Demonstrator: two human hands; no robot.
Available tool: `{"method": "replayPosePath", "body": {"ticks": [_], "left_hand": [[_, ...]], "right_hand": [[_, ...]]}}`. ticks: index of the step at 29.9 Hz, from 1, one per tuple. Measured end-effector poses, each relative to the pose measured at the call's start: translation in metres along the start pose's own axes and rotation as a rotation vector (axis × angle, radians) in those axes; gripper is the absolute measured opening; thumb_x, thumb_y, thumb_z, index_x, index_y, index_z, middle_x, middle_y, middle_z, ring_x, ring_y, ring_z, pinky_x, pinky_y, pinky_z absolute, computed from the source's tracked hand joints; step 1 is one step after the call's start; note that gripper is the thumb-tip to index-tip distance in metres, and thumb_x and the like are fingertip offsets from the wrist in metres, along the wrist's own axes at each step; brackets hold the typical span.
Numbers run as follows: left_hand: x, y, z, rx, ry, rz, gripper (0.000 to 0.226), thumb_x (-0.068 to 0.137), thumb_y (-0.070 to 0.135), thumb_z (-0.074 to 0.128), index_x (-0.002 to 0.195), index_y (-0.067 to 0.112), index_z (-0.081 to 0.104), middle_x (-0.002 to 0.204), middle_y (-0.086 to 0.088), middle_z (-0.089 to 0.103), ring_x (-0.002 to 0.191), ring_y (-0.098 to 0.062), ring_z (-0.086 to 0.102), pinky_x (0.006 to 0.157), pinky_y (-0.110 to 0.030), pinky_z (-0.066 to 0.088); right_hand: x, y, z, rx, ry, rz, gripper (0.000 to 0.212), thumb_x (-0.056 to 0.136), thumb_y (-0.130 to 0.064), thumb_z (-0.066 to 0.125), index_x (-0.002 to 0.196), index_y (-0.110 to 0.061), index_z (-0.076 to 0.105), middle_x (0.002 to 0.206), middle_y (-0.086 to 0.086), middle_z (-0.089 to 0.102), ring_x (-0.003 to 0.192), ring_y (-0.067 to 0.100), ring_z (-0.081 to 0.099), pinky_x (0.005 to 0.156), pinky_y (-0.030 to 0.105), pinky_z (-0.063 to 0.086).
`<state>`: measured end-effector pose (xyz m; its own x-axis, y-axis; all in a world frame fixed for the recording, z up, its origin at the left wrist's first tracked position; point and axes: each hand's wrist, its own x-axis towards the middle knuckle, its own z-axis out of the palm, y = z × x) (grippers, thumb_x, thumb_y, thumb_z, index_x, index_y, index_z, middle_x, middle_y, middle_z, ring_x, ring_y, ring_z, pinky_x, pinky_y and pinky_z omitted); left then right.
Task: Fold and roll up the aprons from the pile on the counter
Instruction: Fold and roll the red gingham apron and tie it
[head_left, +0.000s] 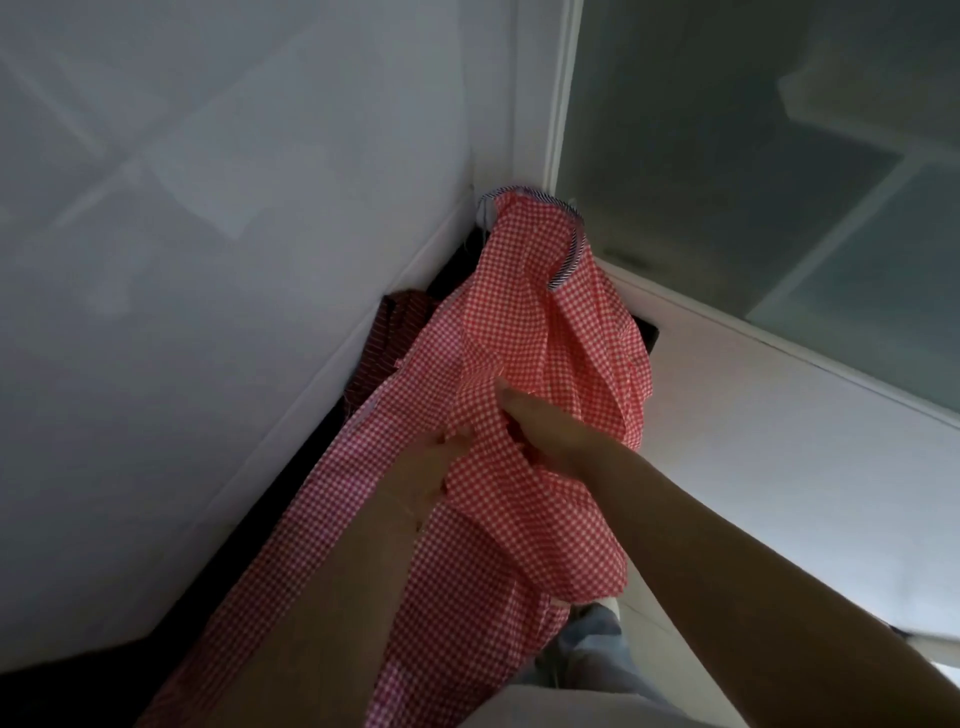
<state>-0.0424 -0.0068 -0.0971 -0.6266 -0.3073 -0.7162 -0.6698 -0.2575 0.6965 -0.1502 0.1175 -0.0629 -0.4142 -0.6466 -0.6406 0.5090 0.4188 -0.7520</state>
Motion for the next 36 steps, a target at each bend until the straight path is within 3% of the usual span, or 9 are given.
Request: {"method": "replayPosePath", "body": {"ticks": [3,6,12,15,19,22,25,29,36], "left_hand": [[0.001,0.003,-0.005,-0.436,-0.024,-0.059,0.035,0.094,0.034,0.055,0.119,0.01,0.059,0.126,-0.015,0.059,0.111,-0.025,0.058,0.099,-0.041,0.044],[0.008,0.004,-0.013,-0.549,0.021,-0.114,0.022,0.1,0.023,0.042,0.113,0.01,0.056,0.112,-0.01,0.06,0.106,-0.027,0.058,0.094,-0.041,0.042],[0.008,0.002,-0.034,0.335,0.313,0.048,0.03,0.098,0.022,0.048,0.078,0.005,0.063,0.09,-0.018,0.063,0.093,-0.025,0.059,0.084,-0.029,0.044],[-0.014,0.017,-0.039,0.369,0.021,-0.174,0.072,0.094,0.066,0.025,0.1,0.006,0.064,0.097,-0.014,0.069,0.084,-0.025,0.065,0.073,-0.031,0.047],[-0.02,0.009,-0.051,0.58,-0.103,-0.196,0.035,0.096,0.036,0.05,0.11,0.007,0.062,0.092,-0.008,0.063,0.071,-0.017,0.059,0.061,-0.025,0.047],[-0.012,-0.013,-0.08,0.399,-0.053,-0.188,0.045,0.091,0.023,0.06,0.129,0.001,0.053,0.128,-0.011,0.057,0.109,-0.026,0.057,0.093,-0.035,0.048],[-0.012,-0.032,-0.104,0.147,-0.03,-0.287,0.084,0.082,0.053,0.062,0.145,0.005,0.035,0.145,-0.015,0.043,0.129,-0.03,0.046,0.112,-0.042,0.033],[-0.014,-0.062,-0.119,0.558,0.42,-0.163,0.08,0.081,0.052,0.063,0.139,0.004,0.038,0.134,-0.014,0.051,0.117,-0.03,0.054,0.097,-0.035,0.044],[-0.022,-0.105,-0.108,0.448,0.401,-0.081,0.077,0.083,0.047,0.062,0.146,0.013,0.032,0.141,-0.009,0.048,0.121,-0.025,0.052,0.107,-0.041,0.039]], "right_hand": [[0.004,-0.006,-0.003,-0.284,0.123,-0.051,0.074,0.08,-0.079,0.033,0.125,-0.022,0.049,0.129,-0.001,0.055,0.11,0.019,0.056,0.097,0.04,0.045],[-0.002,0.002,-0.017,-0.689,-0.128,0.095,0.099,0.067,-0.087,0.046,0.143,-0.024,0.037,0.148,0.0,0.04,0.134,0.026,0.04,0.113,0.044,0.03],[-0.007,0.003,0.009,-1.095,-0.045,0.02,0.049,0.091,-0.03,0.06,0.133,-0.008,0.053,0.136,0.012,0.054,0.121,0.025,0.052,0.093,0.022,0.037],[-0.002,0.003,0.035,-1.152,-0.083,-0.152,0.045,0.093,-0.014,0.056,0.136,-0.002,0.048,0.138,0.018,0.051,0.123,0.028,0.05,0.092,0.019,0.032],[0.005,0.01,0.077,-0.778,-0.532,0.105,0.042,0.085,-0.03,0.07,0.122,-0.014,0.059,0.129,0.01,0.059,0.107,0.019,0.059,0.086,0.028,0.051],[0.003,0.012,0.083,-0.492,-0.678,0.281,0.034,0.098,-0.04,0.048,0.116,-0.013,0.058,0.127,0.012,0.061,0.104,0.019,0.06,0.089,0.033,0.048],[0.012,0.024,0.068,-0.43,-0.339,0.404,0.06,0.096,-0.06,0.032,0.09,-0.008,0.063,0.084,0.007,0.071,0.068,0.014,0.066,0.066,0.024,0.049],[0.038,0.057,0.038,-0.413,0.191,0.291,0.05,0.095,-0.054,0.044,0.072,-0.01,0.055,0.075,0.011,0.061,0.054,0.017,0.059,0.059,0.033,0.054],[0.051,0.066,0.042,0.5,0.218,0.248,0.013,0.094,-0.024,0.057,0.088,-0.012,0.061,0.077,0.003,0.067,0.073,0.013,0.057,0.062,0.024,0.052]]}}
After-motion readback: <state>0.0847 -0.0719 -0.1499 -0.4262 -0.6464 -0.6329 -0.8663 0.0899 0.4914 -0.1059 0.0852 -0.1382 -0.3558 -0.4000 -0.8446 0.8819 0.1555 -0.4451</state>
